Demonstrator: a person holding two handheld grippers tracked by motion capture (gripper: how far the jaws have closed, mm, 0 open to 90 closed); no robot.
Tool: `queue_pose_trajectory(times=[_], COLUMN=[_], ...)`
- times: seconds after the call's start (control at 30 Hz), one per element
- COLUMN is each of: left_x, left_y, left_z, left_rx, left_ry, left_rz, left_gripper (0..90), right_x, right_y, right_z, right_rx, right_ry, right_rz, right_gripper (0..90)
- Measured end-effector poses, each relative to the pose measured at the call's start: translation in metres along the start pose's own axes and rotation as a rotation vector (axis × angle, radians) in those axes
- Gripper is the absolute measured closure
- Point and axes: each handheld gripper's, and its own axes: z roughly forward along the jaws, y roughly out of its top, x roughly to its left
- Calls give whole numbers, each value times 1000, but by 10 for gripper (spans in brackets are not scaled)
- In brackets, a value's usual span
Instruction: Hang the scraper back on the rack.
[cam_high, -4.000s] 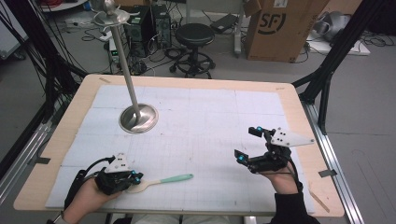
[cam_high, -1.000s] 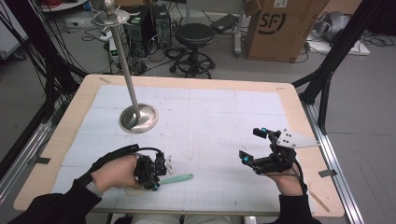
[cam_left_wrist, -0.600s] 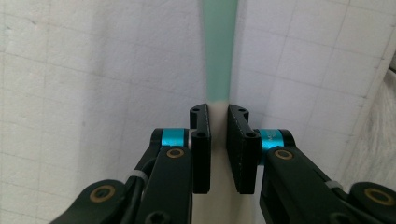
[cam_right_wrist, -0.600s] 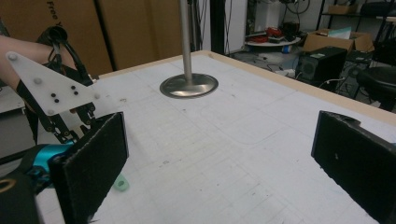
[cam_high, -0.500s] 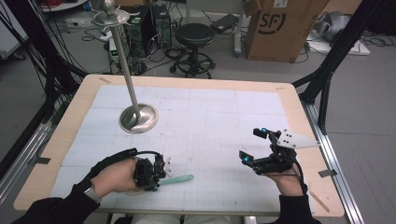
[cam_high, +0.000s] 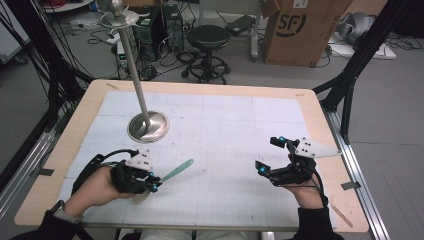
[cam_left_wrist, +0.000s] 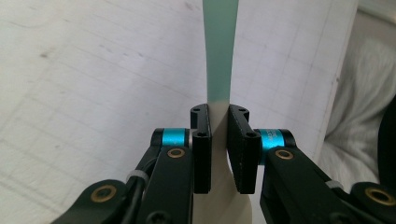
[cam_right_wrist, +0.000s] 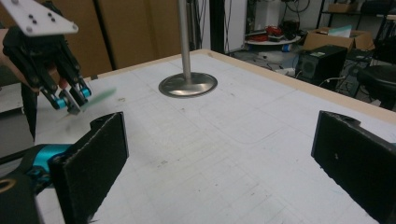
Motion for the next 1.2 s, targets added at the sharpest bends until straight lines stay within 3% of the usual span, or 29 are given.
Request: queue_pose_trajectory(times=[0.2,0.23,0.27,0.3,0.33,0.37,0.53,0.7,0.77,0.9,1.07,1.2], left_x=[18,21,26,26,29,32,45,56,60,74,95,109], left_y=[-15,-17,-20,-20,-22,-24,-25,-14,-8,1,-1,-2], left_z=[-28,-33,-40,-40,-44,-46,-58,-78,-86,-103,-120,-136], left_rx=[-170,-212,-290,-290,-349,-374,-437,-511,-510,-529,-546,-581], left_ry=[60,79,84,84,89,92,100,104,126,126,171,209], left_rz=[-104,-117,-149,-149,-167,-177,-215,-152,-136,-170,-228,-240], left_gripper=[806,806,806,806,806,806,806,806,806,806,806,806], right_x=[-1,-1,-1,-1,-1,-1,0,0,-1,-1,-1,-1], right_y=[-1,-1,-1,-1,-1,-1,-1,-1,-1,-2,-2,-3], right_z=[3,4,5,5,6,6,6,2,0,-1,-5,-6], right_rx=[9,9,12,11,10,10,14,-4,-10,-11,-17,-17], right_ry=[7,6,7,7,8,8,14,17,6,-1,-3,1], right_rz=[-2,-2,0,0,-2,-2,2,14,14,15,16,25], right_gripper=[27,27,27,27,27,27,27,27,27,27,27,27])
